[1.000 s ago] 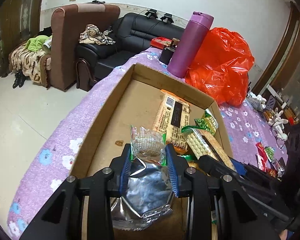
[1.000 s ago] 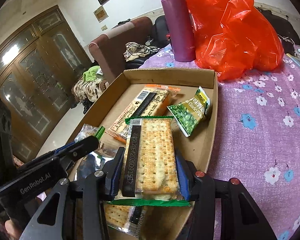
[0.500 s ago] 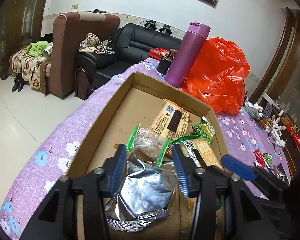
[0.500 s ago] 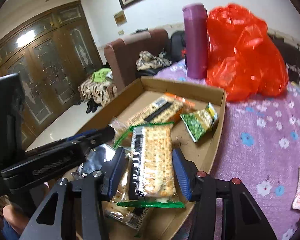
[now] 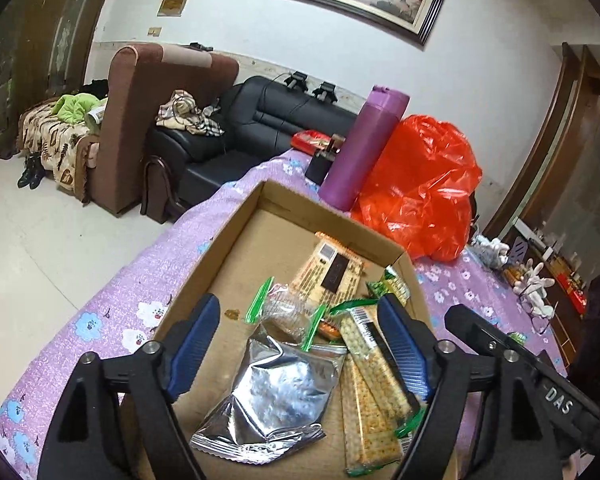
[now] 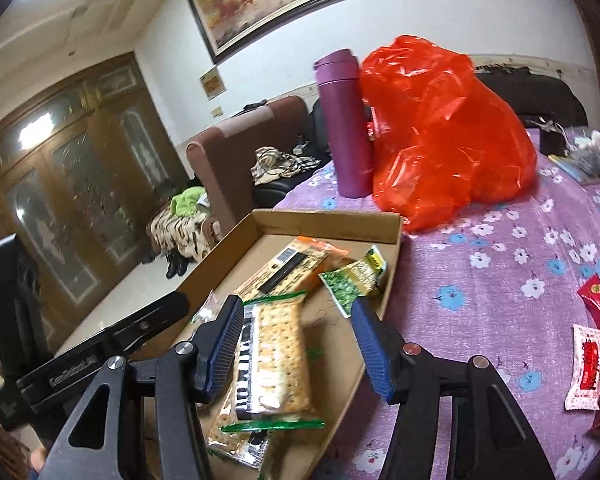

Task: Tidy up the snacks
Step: 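Withdraw both tools from the box lid toward the snack pile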

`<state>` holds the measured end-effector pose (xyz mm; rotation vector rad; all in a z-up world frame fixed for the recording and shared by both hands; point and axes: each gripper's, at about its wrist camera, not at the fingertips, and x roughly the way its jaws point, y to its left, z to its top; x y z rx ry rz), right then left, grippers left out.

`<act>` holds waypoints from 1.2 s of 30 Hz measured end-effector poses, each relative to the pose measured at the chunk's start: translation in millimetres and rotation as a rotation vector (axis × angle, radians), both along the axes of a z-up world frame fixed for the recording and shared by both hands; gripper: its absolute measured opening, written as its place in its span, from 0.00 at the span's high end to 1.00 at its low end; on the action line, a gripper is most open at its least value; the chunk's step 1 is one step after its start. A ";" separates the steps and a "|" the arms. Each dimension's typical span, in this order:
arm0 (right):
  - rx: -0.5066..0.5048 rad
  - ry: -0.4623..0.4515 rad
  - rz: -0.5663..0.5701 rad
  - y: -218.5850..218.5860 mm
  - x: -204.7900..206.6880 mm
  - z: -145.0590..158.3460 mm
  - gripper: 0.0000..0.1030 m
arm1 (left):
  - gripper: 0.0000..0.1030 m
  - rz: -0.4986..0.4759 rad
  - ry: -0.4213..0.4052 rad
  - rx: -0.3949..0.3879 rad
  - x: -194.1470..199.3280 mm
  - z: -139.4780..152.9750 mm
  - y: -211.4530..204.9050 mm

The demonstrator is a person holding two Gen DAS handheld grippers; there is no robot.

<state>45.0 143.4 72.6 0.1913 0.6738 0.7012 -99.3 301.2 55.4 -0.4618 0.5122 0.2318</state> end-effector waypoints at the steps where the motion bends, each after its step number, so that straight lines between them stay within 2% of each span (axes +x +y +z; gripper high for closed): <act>1: 0.006 0.009 -0.004 -0.7 1.1 -0.1 0.41 | 0.21 0.001 -0.005 0.004 -0.5 0.8 -0.5; 9: 0.048 0.016 -0.059 -16.1 4.0 13.9 0.41 | 0.20 -0.004 -0.010 0.048 -1.5 4.4 -8.5; 16: 0.111 0.105 -0.092 -54.6 12.5 28.4 0.41 | 0.20 -0.012 -0.017 0.067 -2.5 5.4 -12.4; 21: 0.086 0.063 -0.150 -109.0 12.5 44.0 0.41 | 0.20 -0.023 -0.031 0.089 -4.1 8.1 -16.7; 28: 0.115 0.084 -0.258 -199.2 22.6 47.4 0.41 | 0.19 -0.016 -0.057 0.103 -10.2 11.6 -17.9; 32: 0.120 0.093 -0.358 -260.0 17.5 45.8 0.41 | 0.19 -0.018 -0.059 0.087 -13.3 15.4 -17.9; 36: 0.090 0.107 -0.455 -315.4 11.1 36.6 0.41 | 0.19 -0.071 -0.065 0.016 -12.3 29.9 -29.4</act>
